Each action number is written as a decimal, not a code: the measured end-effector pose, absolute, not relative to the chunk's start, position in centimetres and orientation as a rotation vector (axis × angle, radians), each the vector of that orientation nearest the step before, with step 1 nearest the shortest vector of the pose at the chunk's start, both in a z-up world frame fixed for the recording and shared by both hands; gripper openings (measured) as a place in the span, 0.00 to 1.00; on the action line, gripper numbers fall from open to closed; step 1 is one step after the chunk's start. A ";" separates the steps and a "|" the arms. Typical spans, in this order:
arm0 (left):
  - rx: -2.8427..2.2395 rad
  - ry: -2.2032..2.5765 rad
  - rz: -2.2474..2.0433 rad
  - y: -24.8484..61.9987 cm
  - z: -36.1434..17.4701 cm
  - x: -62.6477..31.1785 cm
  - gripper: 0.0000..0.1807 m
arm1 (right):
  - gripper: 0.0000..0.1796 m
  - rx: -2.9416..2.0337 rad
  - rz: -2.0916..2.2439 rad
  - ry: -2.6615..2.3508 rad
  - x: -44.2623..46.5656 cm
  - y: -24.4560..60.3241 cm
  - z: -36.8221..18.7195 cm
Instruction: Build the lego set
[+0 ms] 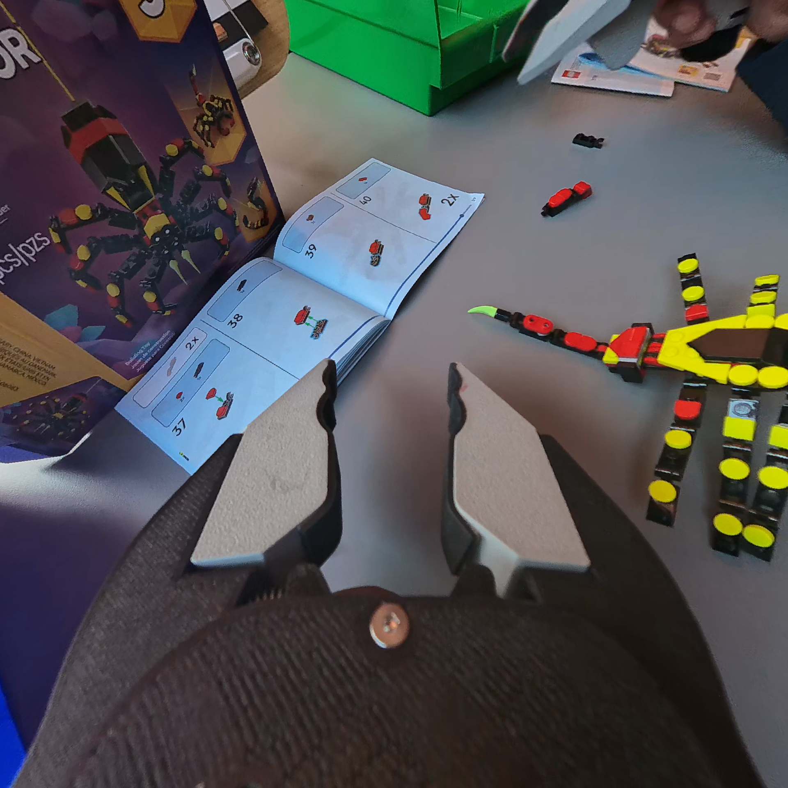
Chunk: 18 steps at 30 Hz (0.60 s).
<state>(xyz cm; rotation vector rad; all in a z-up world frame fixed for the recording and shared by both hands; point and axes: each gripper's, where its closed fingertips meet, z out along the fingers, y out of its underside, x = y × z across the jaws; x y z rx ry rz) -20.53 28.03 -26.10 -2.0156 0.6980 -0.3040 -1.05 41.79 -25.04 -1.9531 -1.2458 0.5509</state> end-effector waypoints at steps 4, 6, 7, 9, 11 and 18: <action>-2.014 0.700 -0.307 27.9 -26.1 -20.5 0.28 | 0.16 -2.082 0.505 -1.096 1.8 39.9 -25.7; -2.014 0.706 -0.311 27.8 -26.1 -20.5 0.28 | 0.17 -2.150 0.479 -1.044 2.6 39.0 -25.6; -2.012 0.708 -0.312 27.7 -26.1 -20.5 0.28 | 0.17 -2.190 0.450 -1.045 2.9 38.6 -25.4; -2.014 0.708 -0.310 27.6 -26.1 -20.4 0.28 | 0.18 -2.198 0.397 -1.042 3.1 38.0 -25.0; -2.018 0.711 -0.310 27.5 -26.2 -20.4 0.28 | 0.17 -2.229 0.367 -1.047 3.5 37.4 -25.6; -2.018 0.720 -0.301 27.3 -26.2 -20.4 0.28 | 0.18 -2.359 0.357 -0.962 5.8 36.1 -29.5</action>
